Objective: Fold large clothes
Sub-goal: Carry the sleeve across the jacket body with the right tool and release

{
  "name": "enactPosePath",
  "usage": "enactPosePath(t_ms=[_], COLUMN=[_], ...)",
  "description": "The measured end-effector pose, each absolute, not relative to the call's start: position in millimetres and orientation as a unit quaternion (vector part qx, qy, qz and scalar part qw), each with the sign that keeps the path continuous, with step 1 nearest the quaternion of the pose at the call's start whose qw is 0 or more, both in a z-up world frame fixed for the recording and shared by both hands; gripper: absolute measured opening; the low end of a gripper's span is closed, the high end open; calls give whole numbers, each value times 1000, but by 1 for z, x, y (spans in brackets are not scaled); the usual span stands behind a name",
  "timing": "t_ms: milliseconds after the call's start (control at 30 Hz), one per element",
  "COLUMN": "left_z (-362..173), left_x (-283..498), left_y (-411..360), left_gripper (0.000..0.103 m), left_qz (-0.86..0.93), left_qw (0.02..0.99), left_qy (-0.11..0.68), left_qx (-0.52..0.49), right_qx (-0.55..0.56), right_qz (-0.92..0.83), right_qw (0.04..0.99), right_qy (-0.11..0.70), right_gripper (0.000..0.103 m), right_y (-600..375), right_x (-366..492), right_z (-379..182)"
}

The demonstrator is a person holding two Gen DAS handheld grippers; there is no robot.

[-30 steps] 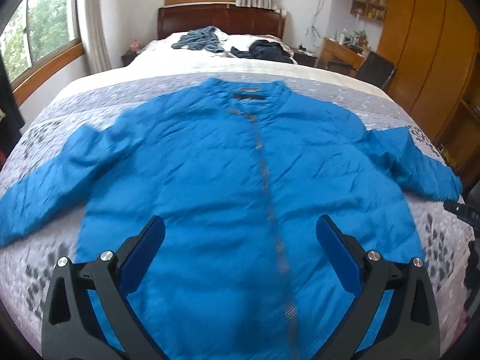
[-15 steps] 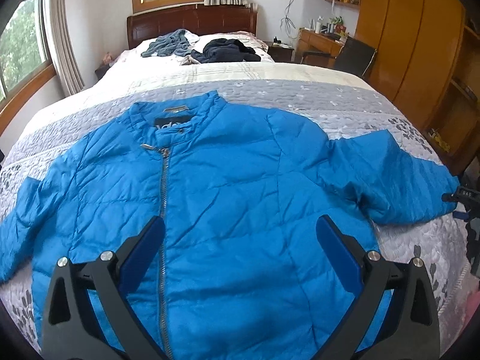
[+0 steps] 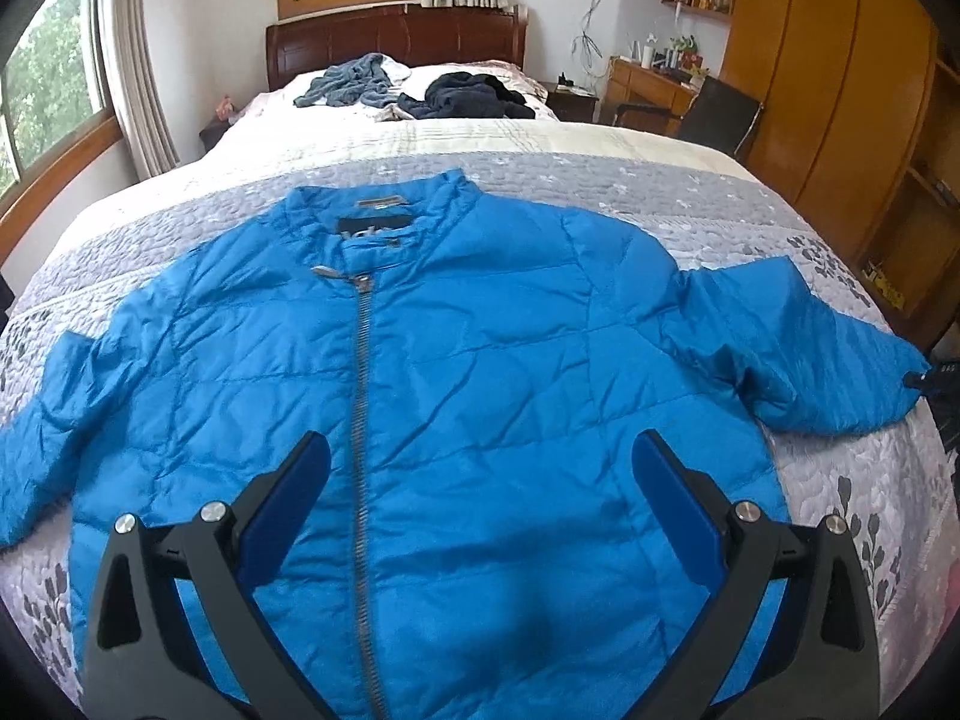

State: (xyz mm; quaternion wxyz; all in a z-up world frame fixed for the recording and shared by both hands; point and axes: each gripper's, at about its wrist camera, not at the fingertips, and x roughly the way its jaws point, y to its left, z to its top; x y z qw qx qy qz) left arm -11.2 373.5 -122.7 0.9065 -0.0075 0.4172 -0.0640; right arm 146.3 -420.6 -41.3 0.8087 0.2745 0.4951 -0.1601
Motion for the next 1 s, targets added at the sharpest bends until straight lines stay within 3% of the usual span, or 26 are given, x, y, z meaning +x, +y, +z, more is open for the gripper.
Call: enactPosePath(t_ms=[233,567,1000], left_z=[-122,-125,-119], left_x=[-19,-14,-15], left_y=[417,483,528], left_gripper=[100,100,100], left_qz=[-41,-4,-1], left_qw=[909,907,912], left_qy=[415,416,402], left_qx=[-20,-64,-84], right_qx=[257,161,50], right_qz=[-158,-14,186], right_qw=[834,897,879], right_qy=[462,411,436], right_gripper=[8,7,7], right_y=[-396,-244,-7], right_x=[144,164,188], right_z=[-5,92,77])
